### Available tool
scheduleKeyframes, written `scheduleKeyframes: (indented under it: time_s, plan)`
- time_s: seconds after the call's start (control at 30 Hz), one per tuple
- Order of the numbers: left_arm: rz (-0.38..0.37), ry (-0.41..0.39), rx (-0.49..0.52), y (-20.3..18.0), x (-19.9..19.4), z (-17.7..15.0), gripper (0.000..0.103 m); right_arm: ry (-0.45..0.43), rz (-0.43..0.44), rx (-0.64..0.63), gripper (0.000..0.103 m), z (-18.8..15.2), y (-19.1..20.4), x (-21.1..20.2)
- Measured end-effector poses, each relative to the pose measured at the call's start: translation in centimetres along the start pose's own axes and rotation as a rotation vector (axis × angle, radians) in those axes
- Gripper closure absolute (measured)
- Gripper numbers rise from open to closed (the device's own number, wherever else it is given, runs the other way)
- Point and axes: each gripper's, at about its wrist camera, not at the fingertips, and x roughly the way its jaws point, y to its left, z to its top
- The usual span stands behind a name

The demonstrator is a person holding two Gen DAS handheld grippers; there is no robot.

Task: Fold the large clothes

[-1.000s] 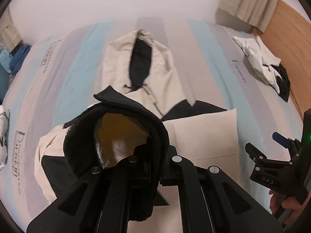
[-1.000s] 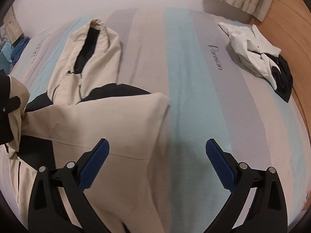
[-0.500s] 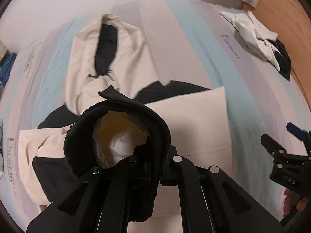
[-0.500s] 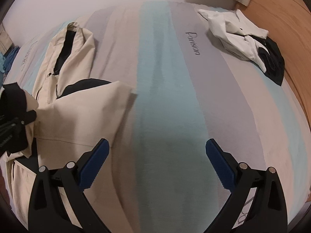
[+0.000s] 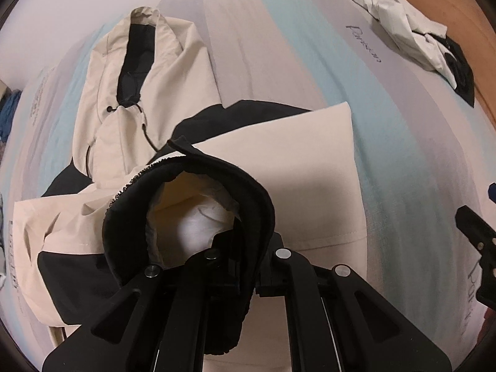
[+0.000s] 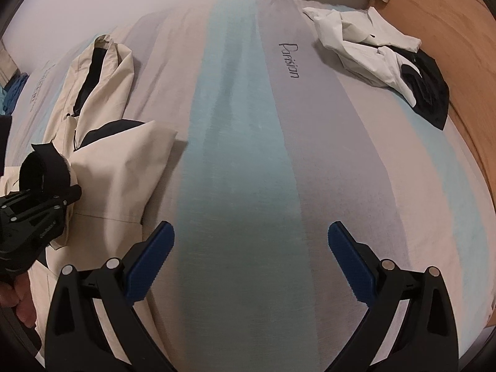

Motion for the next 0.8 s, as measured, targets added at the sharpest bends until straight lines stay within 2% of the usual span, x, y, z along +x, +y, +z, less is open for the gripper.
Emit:
scheduleKeyframes:
  time_s: [0.2,0.43,0.57,0.63,0.8]
  plan:
    - [0.013,0.021,-0.017,-1.2,0.8,0.0,0.093,0.014,0.014,-0.002,0.007,-0.3,-1.1,0.6]
    - [-0.002,0.029,-0.053,-2.4,0.9,0.0,0.080,0.021,0.017,-0.018,0.007,-0.8,-2.4,1.1]
    - [-0.025,0.028,-0.067,-3.1,0.6,0.0,0.074,0.025,0.016,-0.003,0.007,-1.3,-3.3,1.1]
    - [-0.037,0.023,-0.074,-3.4,0.3,0.0,0.066,0.027,0.017,0.007,0.007,-1.6,-3.8,1.1]
    - [-0.100,0.025,-0.147,-3.0,0.4,0.1,0.054,0.036,0.021,0.022,0.007,-2.2,-4.6,1.1]
